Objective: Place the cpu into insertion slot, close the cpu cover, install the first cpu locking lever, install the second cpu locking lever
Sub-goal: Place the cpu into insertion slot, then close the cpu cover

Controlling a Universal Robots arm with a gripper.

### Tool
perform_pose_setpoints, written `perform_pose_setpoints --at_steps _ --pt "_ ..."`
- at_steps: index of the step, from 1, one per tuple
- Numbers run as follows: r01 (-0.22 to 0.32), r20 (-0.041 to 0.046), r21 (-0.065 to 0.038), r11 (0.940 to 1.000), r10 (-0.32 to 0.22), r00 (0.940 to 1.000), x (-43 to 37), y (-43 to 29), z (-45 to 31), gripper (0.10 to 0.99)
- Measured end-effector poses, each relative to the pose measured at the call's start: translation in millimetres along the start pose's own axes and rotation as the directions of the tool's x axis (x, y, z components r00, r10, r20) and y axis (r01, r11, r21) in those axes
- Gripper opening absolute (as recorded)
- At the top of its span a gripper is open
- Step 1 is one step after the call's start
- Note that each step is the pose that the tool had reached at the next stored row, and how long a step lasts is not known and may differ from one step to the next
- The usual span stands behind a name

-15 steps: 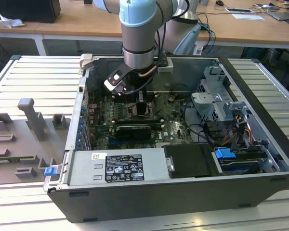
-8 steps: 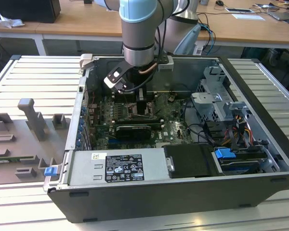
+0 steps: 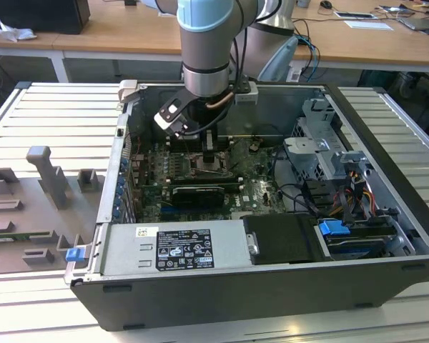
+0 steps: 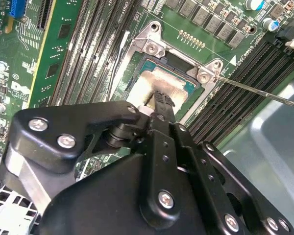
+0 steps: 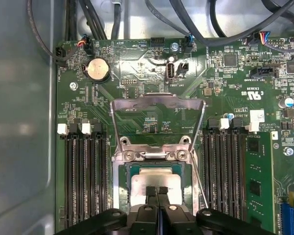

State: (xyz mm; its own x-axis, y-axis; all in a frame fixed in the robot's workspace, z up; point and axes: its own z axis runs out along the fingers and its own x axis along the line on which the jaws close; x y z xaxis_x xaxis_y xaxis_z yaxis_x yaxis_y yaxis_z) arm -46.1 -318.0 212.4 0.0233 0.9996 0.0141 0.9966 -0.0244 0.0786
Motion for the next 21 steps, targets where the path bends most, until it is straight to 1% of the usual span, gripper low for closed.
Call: perform_pose_setpoints --at_steps 1,15,16,17,18,20,21 --pt "0.0 0.0001 0.0 1.0 0.0 1.0 0.0 0.0 -0.3 0.106" --pt "0.0 0.0001 0.0 1.0 0.0 1.0 0.0 0.4 -4.5 0.106" --pt "0.0 0.0 0.0 1.0 0.0 1.0 0.1 1.0 -4.6 0.106" --pt "0.0 0.0002 0.002 1.0 0.0 1.0 0.2 5.1 -4.3 0.106" --pt "0.0 0.0004 0.003 1.0 0.0 1.0 0.2 6.5 -4.4 0.106" --pt "0.0 0.0004 0.003 1.0 0.0 1.0 0.2 6.6 -5.4 0.106" --pt "0.0 0.0003 0.003 1.0 0.0 1.0 0.2 6.8 -8.6 0.106"
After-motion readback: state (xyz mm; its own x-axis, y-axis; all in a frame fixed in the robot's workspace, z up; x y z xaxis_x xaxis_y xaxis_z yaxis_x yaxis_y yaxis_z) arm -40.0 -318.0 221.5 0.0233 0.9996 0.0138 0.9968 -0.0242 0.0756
